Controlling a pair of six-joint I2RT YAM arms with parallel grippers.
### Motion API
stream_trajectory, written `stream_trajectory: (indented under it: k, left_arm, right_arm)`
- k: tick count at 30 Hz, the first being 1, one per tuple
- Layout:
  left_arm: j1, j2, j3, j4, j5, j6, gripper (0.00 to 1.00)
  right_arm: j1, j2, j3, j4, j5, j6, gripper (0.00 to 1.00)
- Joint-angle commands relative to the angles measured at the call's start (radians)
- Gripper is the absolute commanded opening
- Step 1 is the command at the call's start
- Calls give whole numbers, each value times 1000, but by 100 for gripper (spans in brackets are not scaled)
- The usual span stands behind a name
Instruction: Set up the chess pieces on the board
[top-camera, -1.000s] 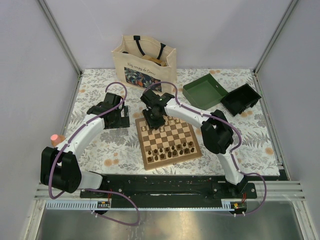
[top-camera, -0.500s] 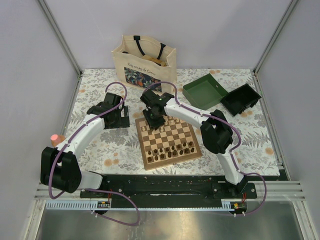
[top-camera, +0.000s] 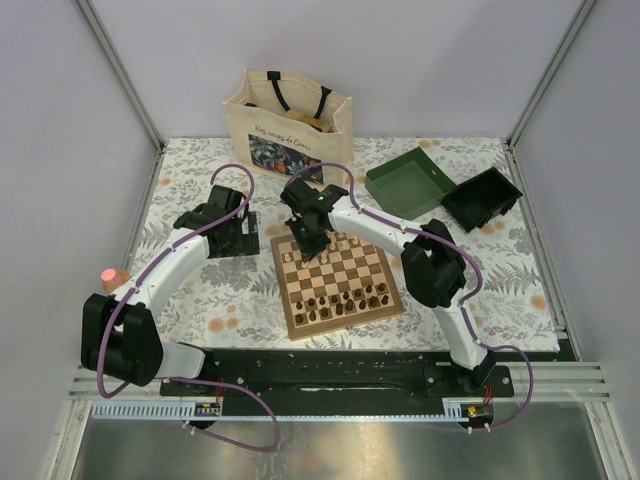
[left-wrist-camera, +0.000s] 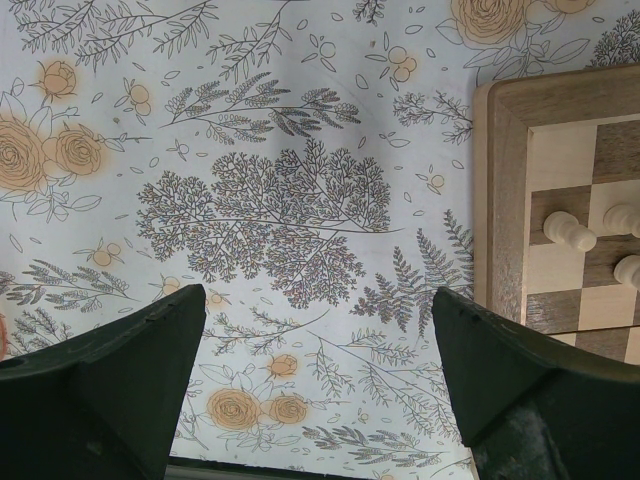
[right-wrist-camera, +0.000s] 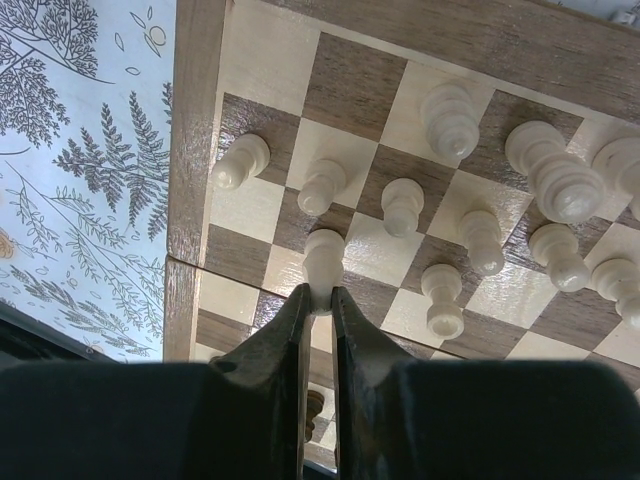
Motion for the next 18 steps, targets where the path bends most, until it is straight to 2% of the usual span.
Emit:
stream_trajectory:
  k: [1, 11, 18]
  left_arm:
    - [1, -14, 13, 13, 0, 10, 99]
    - [1, -15, 16, 13, -5, 10, 99]
    - [1, -24, 16, 13, -8, 12, 99]
  right_arm:
    - [9, -45, 31, -13, -31, -13, 15]
    - [11, -132, 132, -73, -2, -30, 14]
    - [11, -51, 320, -126, 61, -39, 14]
